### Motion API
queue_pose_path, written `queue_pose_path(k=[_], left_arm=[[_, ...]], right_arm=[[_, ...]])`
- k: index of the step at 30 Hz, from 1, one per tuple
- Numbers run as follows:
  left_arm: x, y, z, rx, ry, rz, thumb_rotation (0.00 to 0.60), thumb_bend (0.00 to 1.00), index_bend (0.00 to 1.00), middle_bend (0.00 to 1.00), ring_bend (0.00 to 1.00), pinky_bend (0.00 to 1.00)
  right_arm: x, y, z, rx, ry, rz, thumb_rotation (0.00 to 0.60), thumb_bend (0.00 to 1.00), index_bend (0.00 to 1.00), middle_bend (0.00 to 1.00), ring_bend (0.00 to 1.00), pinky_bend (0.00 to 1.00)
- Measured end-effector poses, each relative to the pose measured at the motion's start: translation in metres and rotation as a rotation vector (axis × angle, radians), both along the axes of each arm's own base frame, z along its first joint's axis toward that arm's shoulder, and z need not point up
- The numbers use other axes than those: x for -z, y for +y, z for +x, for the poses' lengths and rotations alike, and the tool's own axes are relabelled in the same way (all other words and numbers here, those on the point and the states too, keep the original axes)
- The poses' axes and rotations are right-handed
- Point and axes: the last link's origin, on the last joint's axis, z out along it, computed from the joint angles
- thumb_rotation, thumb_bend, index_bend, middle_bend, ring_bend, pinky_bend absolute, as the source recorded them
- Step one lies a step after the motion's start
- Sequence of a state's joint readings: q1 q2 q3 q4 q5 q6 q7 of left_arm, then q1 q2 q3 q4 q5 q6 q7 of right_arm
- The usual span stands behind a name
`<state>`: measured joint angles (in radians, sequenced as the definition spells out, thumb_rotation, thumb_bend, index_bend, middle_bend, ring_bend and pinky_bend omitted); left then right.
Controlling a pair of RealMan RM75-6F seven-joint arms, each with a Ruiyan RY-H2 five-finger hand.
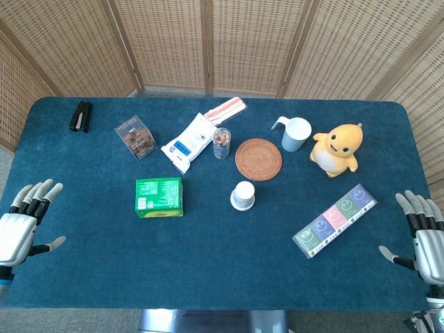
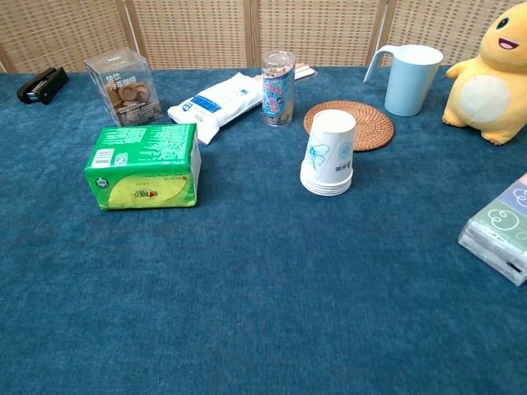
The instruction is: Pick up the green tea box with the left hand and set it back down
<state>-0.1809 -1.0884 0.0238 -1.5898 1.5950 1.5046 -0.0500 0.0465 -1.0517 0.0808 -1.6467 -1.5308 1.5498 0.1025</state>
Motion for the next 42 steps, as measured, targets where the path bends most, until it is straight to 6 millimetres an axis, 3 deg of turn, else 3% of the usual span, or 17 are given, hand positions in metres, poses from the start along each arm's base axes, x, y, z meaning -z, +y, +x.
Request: queue_pose_path(k=[10, 16, 32, 42], left_arm=[[0.008, 0.005, 0.003, -0.011, 0.014, -0.034, 0.6, 0.0, 0.0, 0.0, 0.0, 0.0], [0.021, 0.024, 0.029, 0.019, -0.019, -0.103, 0.6, 0.0, 0.02, 0.0, 0.0, 0.0], [0.095, 0.097, 0.111, 0.0, 0.111, -0.304, 0.6, 0.0, 0.02, 0.0, 0.0, 0.0], [0.135, 0.121, 0.131, -0.04, 0.198, -0.306, 0.6, 0.0, 0.05, 0.0, 0.0, 0.05]], right_arm=[[0.001, 0.0, 0.001, 0.004, 0.002, 0.01, 0.6, 0.0, 0.0, 0.0, 0.0, 0.0], [-0.001, -0.001, 0.002, 0.007, -0.019, 0.008, 0.6, 0.0, 0.0, 0.0, 0.0, 0.0], [-0.006, -0.003, -0.005, 0.027, -0.052, 0.016, 0.6, 0.0, 0.0, 0.0, 0.0, 0.0], [-0.005, -0.004, -0.007, 0.035, -0.062, 0.031, 0.6, 0.0, 0.0, 0.0, 0.0, 0.0]])
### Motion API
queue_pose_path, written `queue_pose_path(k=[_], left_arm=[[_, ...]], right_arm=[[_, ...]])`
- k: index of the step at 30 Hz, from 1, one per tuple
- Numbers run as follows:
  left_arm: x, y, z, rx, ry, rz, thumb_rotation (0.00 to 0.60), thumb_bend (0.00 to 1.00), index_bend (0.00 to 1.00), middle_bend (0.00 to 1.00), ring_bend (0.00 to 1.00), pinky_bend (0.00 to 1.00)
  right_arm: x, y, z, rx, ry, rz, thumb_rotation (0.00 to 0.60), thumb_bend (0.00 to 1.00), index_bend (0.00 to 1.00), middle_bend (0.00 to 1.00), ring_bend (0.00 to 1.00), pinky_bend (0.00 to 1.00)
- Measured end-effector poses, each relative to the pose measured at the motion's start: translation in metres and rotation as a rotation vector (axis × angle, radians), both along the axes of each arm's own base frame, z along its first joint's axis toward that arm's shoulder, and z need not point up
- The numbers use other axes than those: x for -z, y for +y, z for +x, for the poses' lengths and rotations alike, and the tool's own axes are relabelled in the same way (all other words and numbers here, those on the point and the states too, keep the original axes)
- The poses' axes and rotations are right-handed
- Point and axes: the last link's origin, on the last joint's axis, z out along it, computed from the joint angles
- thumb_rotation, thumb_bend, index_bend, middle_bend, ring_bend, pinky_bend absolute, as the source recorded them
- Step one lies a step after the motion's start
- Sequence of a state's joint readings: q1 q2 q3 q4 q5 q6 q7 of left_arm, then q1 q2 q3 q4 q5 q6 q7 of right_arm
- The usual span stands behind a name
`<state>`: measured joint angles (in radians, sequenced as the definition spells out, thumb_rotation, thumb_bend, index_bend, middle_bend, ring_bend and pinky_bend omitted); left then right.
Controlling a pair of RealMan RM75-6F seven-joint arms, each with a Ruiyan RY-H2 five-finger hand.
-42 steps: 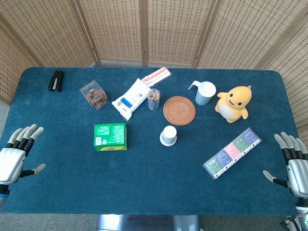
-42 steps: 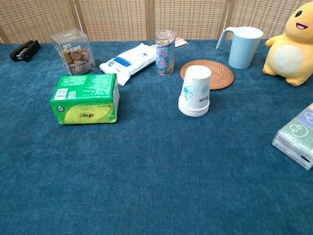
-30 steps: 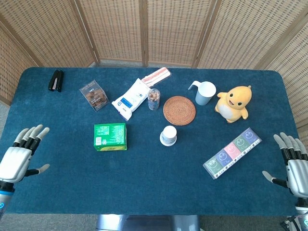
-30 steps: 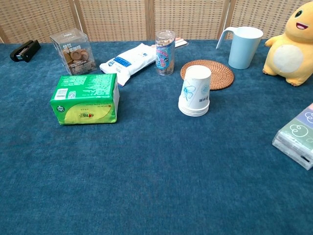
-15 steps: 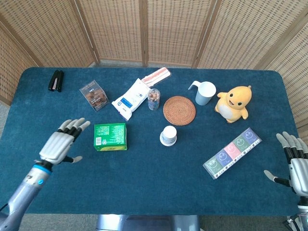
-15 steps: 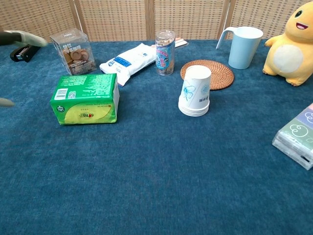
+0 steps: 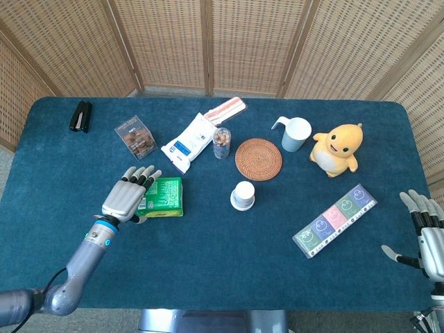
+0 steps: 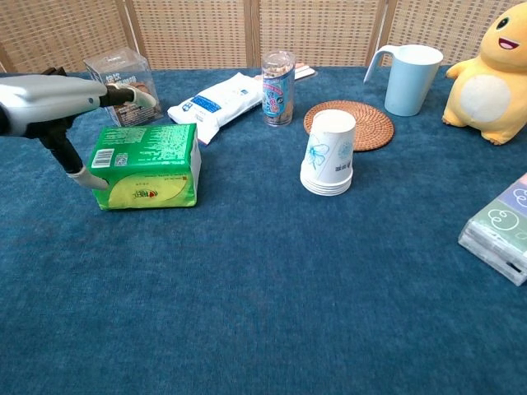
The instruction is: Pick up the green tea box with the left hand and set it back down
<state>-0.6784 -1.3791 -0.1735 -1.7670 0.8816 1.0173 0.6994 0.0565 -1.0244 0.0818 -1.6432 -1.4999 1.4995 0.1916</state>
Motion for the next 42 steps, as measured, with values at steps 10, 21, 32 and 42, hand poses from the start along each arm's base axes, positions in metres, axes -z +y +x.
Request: queue_pose_path(k=[10, 21, 32, 42], left_arm=[[0.018, 0.013, 0.006, -0.025, 0.023, 0.017, 0.6, 0.0, 0.22, 0.22, 0.15, 0.38], [0.002, 0.006, -0.001, -0.039, -0.017, -0.009, 0.6, 0.0, 0.26, 0.26, 0.19, 0.39], [-0.045, -0.006, -0.012, -0.126, -0.112, -0.208, 0.6, 0.01, 0.31, 0.28, 0.19, 0.36], [-0.049, -0.017, -0.013, -0.305, -0.273, -0.483, 0.6, 0.02, 0.33, 0.29, 0.2, 0.36]], right_arm=[[0.002, 0.0, -0.001, 0.004, 0.004, 0.006, 0.6, 0.0, 0.0, 0.0, 0.0, 0.0], [0.003, 0.001, -0.002, 0.007, 0.011, 0.013, 0.6, 0.0, 0.0, 0.0, 0.0, 0.0], [0.008, 0.001, -0.001, 0.01, 0.028, 0.021, 0.6, 0.0, 0.0, 0.0, 0.0, 0.0], [0.01, 0.0, -0.001, 0.016, 0.037, 0.025, 0.6, 0.0, 0.0, 0.0, 0.0, 0.0]])
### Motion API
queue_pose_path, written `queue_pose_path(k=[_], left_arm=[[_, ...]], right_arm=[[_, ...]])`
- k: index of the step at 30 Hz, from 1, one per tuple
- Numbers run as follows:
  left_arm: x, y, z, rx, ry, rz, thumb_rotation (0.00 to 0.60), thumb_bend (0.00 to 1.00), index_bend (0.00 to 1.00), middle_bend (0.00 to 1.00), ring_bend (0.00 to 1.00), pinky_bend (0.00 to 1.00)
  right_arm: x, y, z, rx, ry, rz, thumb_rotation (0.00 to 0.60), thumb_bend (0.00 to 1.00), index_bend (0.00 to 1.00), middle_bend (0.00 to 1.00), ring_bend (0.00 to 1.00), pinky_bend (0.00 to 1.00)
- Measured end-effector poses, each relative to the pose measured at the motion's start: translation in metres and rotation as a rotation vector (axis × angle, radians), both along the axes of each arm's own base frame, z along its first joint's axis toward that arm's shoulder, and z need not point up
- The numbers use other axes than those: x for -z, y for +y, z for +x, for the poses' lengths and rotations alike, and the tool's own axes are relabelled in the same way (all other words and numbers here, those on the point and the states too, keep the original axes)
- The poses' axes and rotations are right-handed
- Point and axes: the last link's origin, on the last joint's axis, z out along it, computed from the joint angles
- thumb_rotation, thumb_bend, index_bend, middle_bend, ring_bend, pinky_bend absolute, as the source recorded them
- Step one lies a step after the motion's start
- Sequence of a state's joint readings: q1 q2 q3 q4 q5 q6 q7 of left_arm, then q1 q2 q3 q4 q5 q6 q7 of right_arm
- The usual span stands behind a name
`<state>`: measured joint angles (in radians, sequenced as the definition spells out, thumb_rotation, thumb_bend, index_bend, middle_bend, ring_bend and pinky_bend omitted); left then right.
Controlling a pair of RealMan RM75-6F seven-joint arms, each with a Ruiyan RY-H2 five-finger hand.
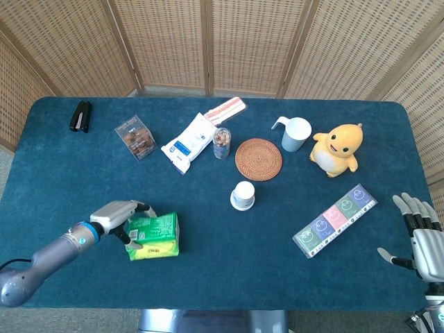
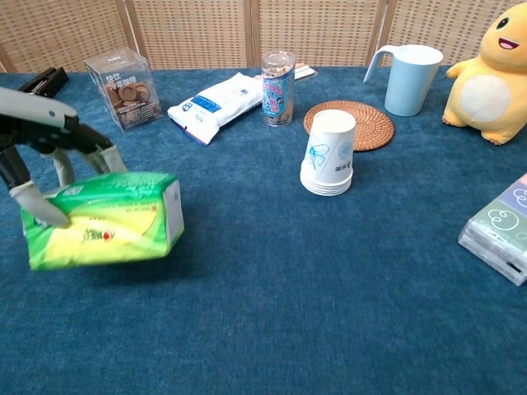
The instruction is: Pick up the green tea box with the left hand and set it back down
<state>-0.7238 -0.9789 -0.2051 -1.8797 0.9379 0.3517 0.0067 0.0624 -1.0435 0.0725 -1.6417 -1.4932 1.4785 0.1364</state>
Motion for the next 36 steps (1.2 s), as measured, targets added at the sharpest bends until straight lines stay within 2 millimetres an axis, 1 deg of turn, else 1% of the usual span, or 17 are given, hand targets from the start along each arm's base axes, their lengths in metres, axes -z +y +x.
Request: queue_pose_path(k=[2, 4, 5, 7, 9, 10, 13, 17, 21, 25, 28, 32, 36], left_arm=[[0.0, 0.002, -0.004, -0.032, 0.005, -0.05, 0.6, 0.02, 0.33, 0.29, 0.19, 0.36], [-0.001, 0.007, -0.008, -0.053, 0.018, -0.069, 0.6, 0.02, 0.32, 0.26, 0.16, 0.34], [-0.002, 0.011, -0.011, -0.058, 0.029, -0.07, 0.6, 0.02, 0.3, 0.2, 0.11, 0.28], [-0.002, 0.014, -0.012, -0.054, 0.04, -0.063, 0.6, 0.02, 0.22, 0.05, 0.01, 0.1], [-0.002, 0.018, -0.013, -0.042, 0.049, -0.041, 0.6, 0.02, 0.15, 0.0, 0.0, 0.01], [-0.002, 0.02, -0.014, -0.032, 0.052, -0.025, 0.6, 0.02, 0.13, 0.0, 0.0, 0.0], [-0.002, 0.026, -0.014, 0.007, 0.059, 0.055, 0.6, 0.02, 0.09, 0.0, 0.0, 0.0], [-0.004, 0.035, -0.01, 0.081, 0.075, 0.215, 0.6, 0.02, 0.07, 0.0, 0.0, 0.0], [-0.006, 0.036, -0.006, 0.125, 0.08, 0.342, 0.6, 0.02, 0.07, 0.0, 0.0, 0.0], [-0.007, 0.028, -0.002, 0.146, 0.05, 0.366, 0.6, 0.02, 0.07, 0.0, 0.0, 0.0], [-0.013, 0.02, -0.002, 0.168, 0.029, 0.358, 0.6, 0.02, 0.07, 0.0, 0.0, 0.0], [-0.025, 0.004, -0.005, 0.207, 0.019, 0.334, 0.6, 0.02, 0.06, 0.0, 0.0, 0.0], [-0.028, -0.014, -0.011, 0.238, 0.02, 0.284, 0.6, 0.02, 0.06, 0.0, 0.0, 0.0]], right_arm=[[0.0, 0.0, 0.0, 0.002, -0.001, -0.001, 0.6, 0.0, 0.0, 0.0, 0.0, 0.0], [-0.001, 0.0, 0.0, 0.003, -0.003, 0.0, 0.6, 0.0, 0.0, 0.0, 0.0, 0.0], [-0.001, -0.001, -0.001, 0.004, -0.003, 0.0, 0.6, 0.0, 0.0, 0.0, 0.0, 0.0], [-0.001, -0.001, -0.001, 0.004, -0.004, 0.001, 0.6, 0.0, 0.0, 0.0, 0.0, 0.0], [-0.001, -0.001, -0.001, 0.003, -0.003, 0.003, 0.6, 0.0, 0.0, 0.0, 0.0, 0.0], [-0.001, -0.001, -0.001, 0.003, -0.003, 0.004, 0.6, 0.0, 0.0, 0.0, 0.0, 0.0], [-0.001, -0.001, 0.0, 0.003, -0.003, 0.004, 0.6, 0.0, 0.0, 0.0, 0.0, 0.0], [0.0, -0.001, 0.0, 0.004, -0.002, 0.005, 0.6, 0.0, 0.0, 0.0, 0.0, 0.0], [-0.001, -0.001, 0.0, 0.004, -0.003, 0.003, 0.6, 0.0, 0.0, 0.0, 0.0, 0.0], [-0.001, -0.001, 0.0, 0.005, -0.006, 0.004, 0.6, 0.0, 0.0, 0.0, 0.0, 0.0], [-0.001, -0.001, 0.0, 0.004, -0.006, 0.005, 0.6, 0.0, 0.0, 0.0, 0.0, 0.0], [-0.001, 0.0, 0.001, 0.001, -0.005, 0.006, 0.6, 0.0, 0.0, 0.0, 0.0, 0.0], [-0.001, 0.0, 0.001, 0.002, -0.007, 0.005, 0.6, 0.0, 0.0, 0.0, 0.0, 0.0]])
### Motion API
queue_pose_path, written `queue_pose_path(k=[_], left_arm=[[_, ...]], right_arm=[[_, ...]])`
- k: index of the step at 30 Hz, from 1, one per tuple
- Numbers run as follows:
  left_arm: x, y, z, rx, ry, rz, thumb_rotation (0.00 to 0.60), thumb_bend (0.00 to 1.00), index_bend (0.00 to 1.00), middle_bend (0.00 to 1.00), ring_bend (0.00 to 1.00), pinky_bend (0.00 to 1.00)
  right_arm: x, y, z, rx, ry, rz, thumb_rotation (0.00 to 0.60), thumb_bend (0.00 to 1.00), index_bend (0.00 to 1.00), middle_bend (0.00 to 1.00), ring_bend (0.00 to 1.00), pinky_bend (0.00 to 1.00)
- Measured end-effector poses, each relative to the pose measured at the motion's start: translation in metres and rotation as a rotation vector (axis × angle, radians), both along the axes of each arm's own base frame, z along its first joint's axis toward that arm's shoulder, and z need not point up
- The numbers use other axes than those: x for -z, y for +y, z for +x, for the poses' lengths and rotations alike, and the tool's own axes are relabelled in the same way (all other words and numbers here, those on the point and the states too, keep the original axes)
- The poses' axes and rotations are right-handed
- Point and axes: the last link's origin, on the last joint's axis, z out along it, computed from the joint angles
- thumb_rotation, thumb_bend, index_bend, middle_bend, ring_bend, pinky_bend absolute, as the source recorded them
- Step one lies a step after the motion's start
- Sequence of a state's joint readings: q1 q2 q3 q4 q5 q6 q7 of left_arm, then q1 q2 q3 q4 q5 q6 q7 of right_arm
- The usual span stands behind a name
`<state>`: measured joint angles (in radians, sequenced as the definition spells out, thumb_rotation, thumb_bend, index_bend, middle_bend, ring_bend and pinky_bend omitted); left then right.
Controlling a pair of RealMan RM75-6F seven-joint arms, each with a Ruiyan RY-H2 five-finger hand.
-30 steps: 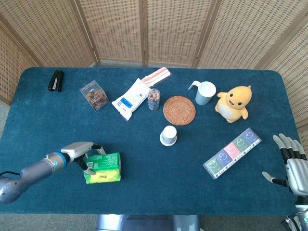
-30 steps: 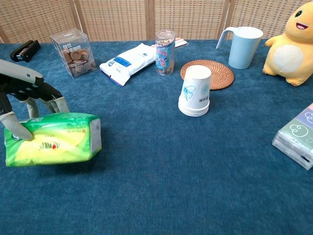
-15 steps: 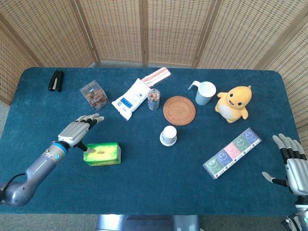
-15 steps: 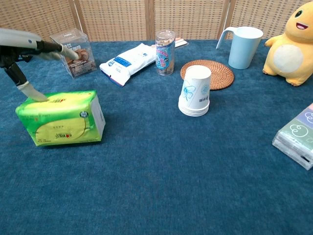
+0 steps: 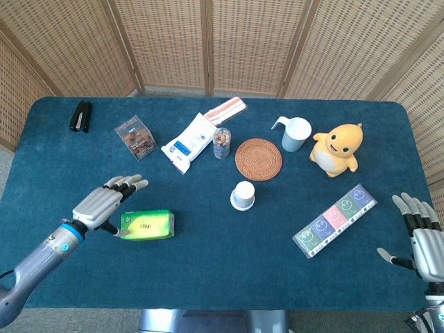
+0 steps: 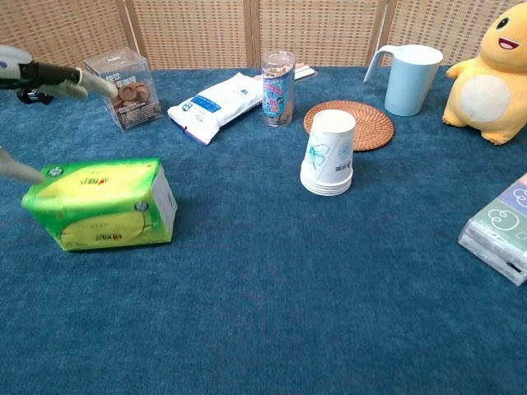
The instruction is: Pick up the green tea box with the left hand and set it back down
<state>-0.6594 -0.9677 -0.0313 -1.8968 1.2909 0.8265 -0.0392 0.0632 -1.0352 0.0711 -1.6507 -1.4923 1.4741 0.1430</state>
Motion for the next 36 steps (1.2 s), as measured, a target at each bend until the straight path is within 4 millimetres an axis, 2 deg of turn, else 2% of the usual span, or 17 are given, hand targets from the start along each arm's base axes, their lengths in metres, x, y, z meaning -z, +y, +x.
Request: queue_pose_path(k=[5, 10, 16, 17, 19, 20, 22, 25, 28, 36], left_arm=[[0.003, -0.02, -0.009, 0.035, 0.026, -0.05, 0.6, 0.02, 0.06, 0.0, 0.0, 0.0], [0.012, -0.029, -0.014, 0.068, 0.057, -0.046, 0.6, 0.02, 0.06, 0.0, 0.0, 0.0], [0.033, -0.034, -0.016, 0.084, 0.089, -0.054, 0.6, 0.02, 0.07, 0.0, 0.0, 0.0], [0.036, -0.034, -0.016, 0.085, 0.095, -0.049, 0.6, 0.02, 0.07, 0.0, 0.0, 0.01], [0.039, -0.033, -0.016, 0.088, 0.107, -0.033, 0.6, 0.02, 0.08, 0.0, 0.0, 0.09], [0.04, -0.032, -0.016, 0.09, 0.116, -0.018, 0.6, 0.02, 0.11, 0.04, 0.02, 0.18], [0.043, -0.031, -0.016, 0.094, 0.13, 0.012, 0.6, 0.03, 0.21, 0.24, 0.18, 0.38], [0.048, -0.029, -0.013, 0.095, 0.157, 0.069, 0.6, 0.04, 0.33, 0.47, 0.39, 0.55], [0.053, -0.028, -0.01, 0.079, 0.167, 0.128, 0.6, 0.04, 0.37, 0.52, 0.43, 0.57], [0.052, -0.028, -0.006, 0.055, 0.154, 0.176, 0.6, 0.04, 0.38, 0.53, 0.43, 0.58]], right_arm=[[0.0, 0.0, -0.001, 0.003, -0.002, 0.002, 0.6, 0.0, 0.0, 0.0, 0.0, 0.0], [0.0, -0.001, 0.0, 0.002, 0.0, 0.005, 0.6, 0.0, 0.0, 0.0, 0.0, 0.0], [-0.001, -0.001, -0.001, 0.006, -0.005, 0.002, 0.6, 0.0, 0.0, 0.0, 0.0, 0.0], [-0.001, -0.001, -0.001, 0.006, -0.005, 0.003, 0.6, 0.0, 0.0, 0.0, 0.0, 0.0], [-0.001, -0.001, -0.001, 0.004, -0.004, 0.005, 0.6, 0.0, 0.0, 0.0, 0.0, 0.0], [0.0, -0.001, -0.001, 0.004, -0.003, 0.006, 0.6, 0.0, 0.0, 0.0, 0.0, 0.0], [0.0, -0.001, -0.001, 0.004, -0.003, 0.007, 0.6, 0.0, 0.0, 0.0, 0.0, 0.0], [-0.001, -0.001, -0.001, 0.004, -0.005, 0.006, 0.6, 0.0, 0.0, 0.0, 0.0, 0.0], [-0.001, -0.001, -0.001, 0.005, -0.007, 0.004, 0.6, 0.0, 0.0, 0.0, 0.0, 0.0], [0.0, -0.001, -0.001, 0.004, -0.002, 0.008, 0.6, 0.0, 0.0, 0.0, 0.0, 0.0]])
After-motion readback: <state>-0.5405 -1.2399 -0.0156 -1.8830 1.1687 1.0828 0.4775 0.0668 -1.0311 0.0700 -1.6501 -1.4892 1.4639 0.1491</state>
